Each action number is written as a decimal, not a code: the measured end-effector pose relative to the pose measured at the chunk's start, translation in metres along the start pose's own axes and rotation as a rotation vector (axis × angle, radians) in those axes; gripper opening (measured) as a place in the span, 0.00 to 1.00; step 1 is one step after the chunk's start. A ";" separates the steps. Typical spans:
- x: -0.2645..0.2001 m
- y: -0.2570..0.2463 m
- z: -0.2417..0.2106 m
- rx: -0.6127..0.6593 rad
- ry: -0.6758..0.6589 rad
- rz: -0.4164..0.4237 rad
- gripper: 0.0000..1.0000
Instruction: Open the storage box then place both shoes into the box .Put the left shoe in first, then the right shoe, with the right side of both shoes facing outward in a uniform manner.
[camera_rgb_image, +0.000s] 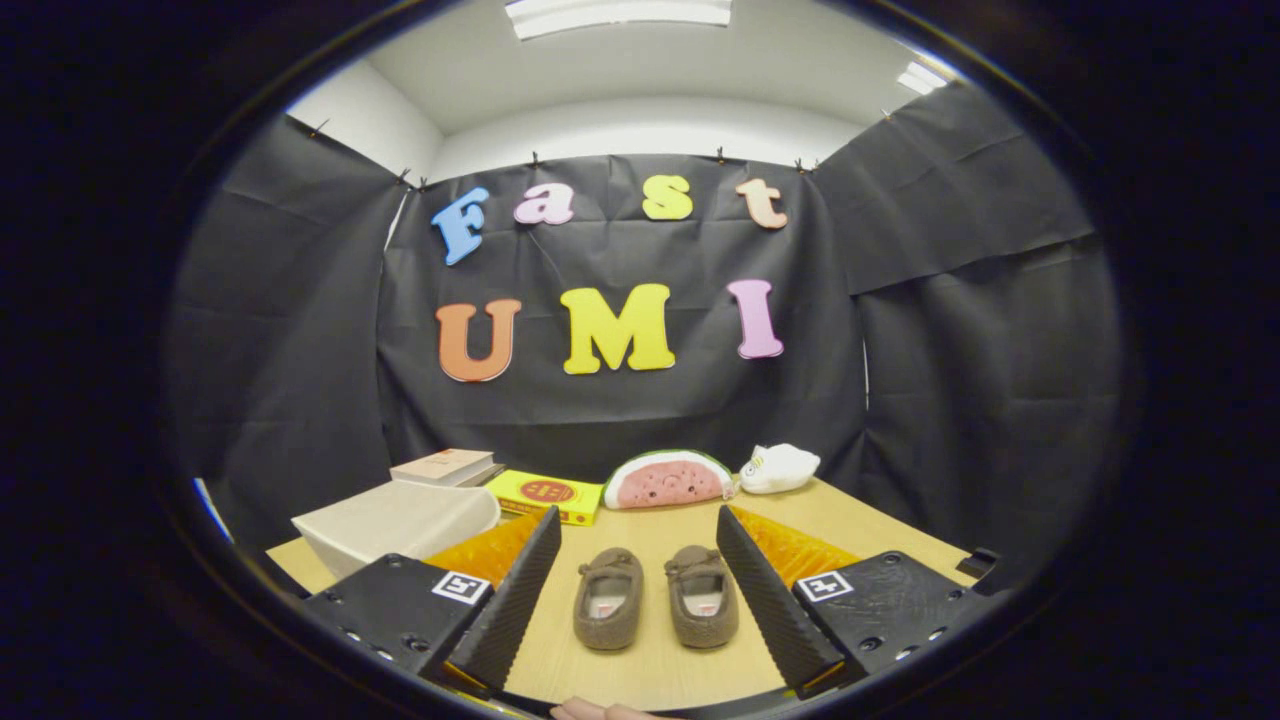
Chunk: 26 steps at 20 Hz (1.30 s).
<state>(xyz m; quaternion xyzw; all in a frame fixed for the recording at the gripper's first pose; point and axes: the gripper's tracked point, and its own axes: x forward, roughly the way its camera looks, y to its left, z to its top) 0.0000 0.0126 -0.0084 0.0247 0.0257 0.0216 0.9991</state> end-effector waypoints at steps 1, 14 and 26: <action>0.002 0.000 -0.002 0.004 0.008 0.004 0.95; 0.057 0.037 -0.030 0.131 0.151 0.177 0.96; 0.138 0.134 -0.090 0.641 0.667 0.666 0.96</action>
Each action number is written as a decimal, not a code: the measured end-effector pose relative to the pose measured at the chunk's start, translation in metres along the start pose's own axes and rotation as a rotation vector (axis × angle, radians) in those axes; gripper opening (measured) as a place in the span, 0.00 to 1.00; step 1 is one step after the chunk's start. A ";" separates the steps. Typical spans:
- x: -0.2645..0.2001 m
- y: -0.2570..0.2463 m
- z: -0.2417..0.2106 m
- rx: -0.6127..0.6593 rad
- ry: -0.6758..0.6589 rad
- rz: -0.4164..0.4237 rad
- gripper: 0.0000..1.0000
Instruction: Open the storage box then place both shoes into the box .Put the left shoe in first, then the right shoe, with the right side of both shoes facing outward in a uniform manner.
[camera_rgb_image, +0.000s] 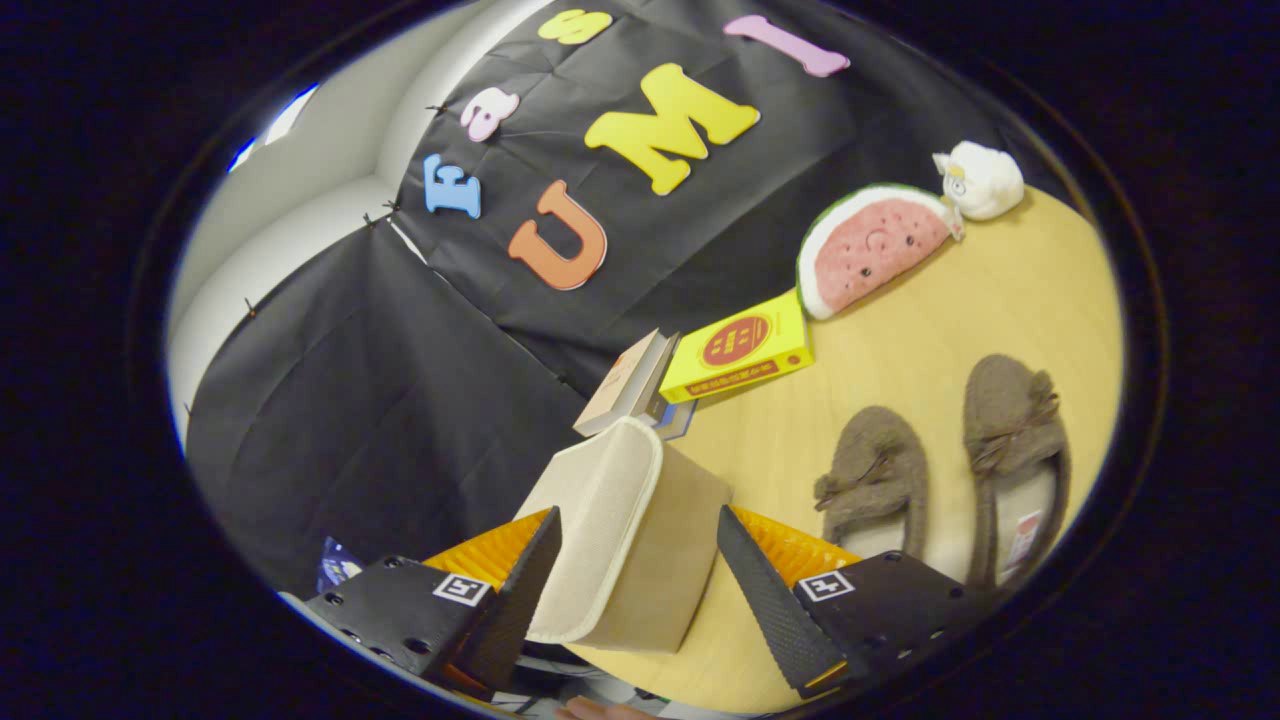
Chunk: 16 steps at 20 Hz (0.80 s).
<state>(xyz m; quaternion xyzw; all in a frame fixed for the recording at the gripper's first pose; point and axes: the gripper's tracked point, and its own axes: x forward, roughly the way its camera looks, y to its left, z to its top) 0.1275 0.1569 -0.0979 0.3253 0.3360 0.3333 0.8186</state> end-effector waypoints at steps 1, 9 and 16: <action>0.010 0.003 -0.002 0.044 0.038 0.039 0.95; 0.061 0.019 -0.023 0.200 0.248 0.243 0.95; 0.081 0.028 -0.038 0.274 0.344 0.293 0.81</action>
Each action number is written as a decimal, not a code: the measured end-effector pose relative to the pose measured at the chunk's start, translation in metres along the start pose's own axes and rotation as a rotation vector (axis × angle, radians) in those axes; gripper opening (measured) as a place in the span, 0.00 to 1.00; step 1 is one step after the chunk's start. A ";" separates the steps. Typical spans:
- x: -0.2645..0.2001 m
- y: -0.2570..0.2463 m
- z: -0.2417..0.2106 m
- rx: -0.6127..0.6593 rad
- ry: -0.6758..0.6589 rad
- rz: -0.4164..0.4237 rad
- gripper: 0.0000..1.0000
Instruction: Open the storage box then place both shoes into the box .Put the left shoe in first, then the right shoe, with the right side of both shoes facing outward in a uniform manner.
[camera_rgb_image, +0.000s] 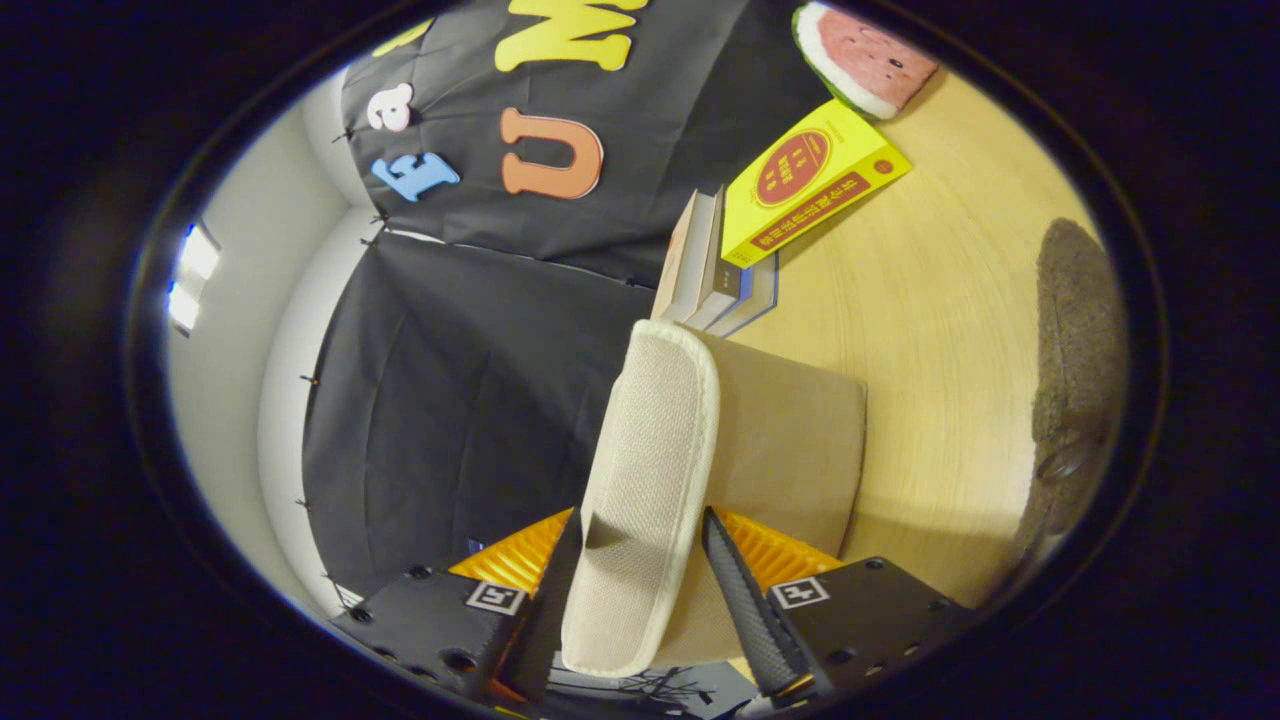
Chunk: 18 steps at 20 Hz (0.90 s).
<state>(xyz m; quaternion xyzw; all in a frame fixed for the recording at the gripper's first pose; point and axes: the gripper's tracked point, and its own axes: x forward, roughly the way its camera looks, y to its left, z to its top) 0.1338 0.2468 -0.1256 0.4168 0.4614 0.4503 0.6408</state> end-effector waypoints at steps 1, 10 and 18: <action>-0.001 0.001 0.000 -0.004 -0.005 -0.012 0.71; -0.028 0.020 0.015 -0.022 -0.080 -0.074 0.11; -0.013 0.094 0.024 -0.115 -0.140 -0.118 0.01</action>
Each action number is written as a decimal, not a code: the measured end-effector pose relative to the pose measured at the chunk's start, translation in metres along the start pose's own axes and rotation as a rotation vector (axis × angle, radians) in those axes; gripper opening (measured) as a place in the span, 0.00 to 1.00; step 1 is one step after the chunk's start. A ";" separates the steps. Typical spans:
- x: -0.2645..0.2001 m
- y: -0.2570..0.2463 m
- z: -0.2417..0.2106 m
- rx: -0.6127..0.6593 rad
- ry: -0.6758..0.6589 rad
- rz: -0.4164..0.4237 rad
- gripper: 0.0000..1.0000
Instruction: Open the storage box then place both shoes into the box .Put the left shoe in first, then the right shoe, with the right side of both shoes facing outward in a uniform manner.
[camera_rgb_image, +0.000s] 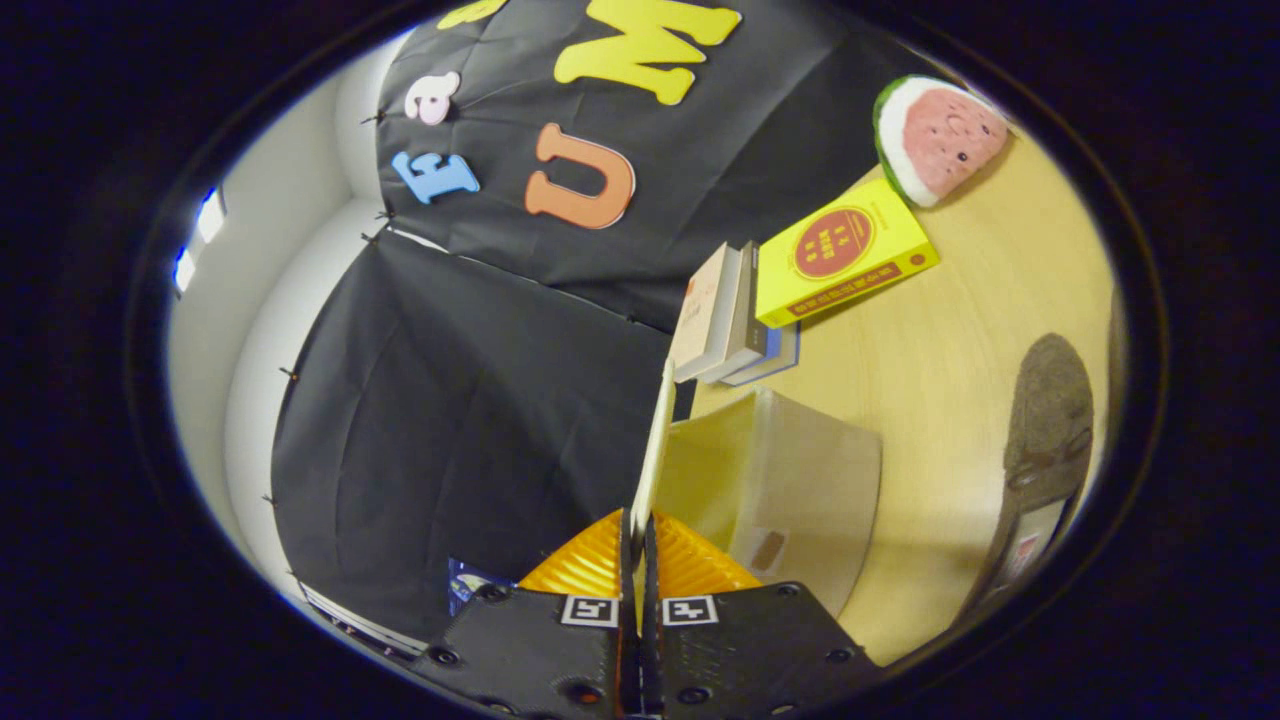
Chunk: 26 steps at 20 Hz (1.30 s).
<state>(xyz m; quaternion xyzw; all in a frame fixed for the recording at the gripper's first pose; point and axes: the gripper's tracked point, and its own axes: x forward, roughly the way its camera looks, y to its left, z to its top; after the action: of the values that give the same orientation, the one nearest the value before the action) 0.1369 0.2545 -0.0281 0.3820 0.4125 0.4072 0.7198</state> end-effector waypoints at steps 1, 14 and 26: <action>0.004 0.012 0.002 -0.007 -0.011 0.001 0.01; 0.129 0.162 -0.028 -0.135 -0.060 0.046 0.02; 0.236 0.186 -0.072 -0.254 -0.030 -0.068 0.47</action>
<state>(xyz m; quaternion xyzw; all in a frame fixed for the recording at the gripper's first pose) 0.0984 0.5523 0.0434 0.2798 0.3597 0.4258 0.7817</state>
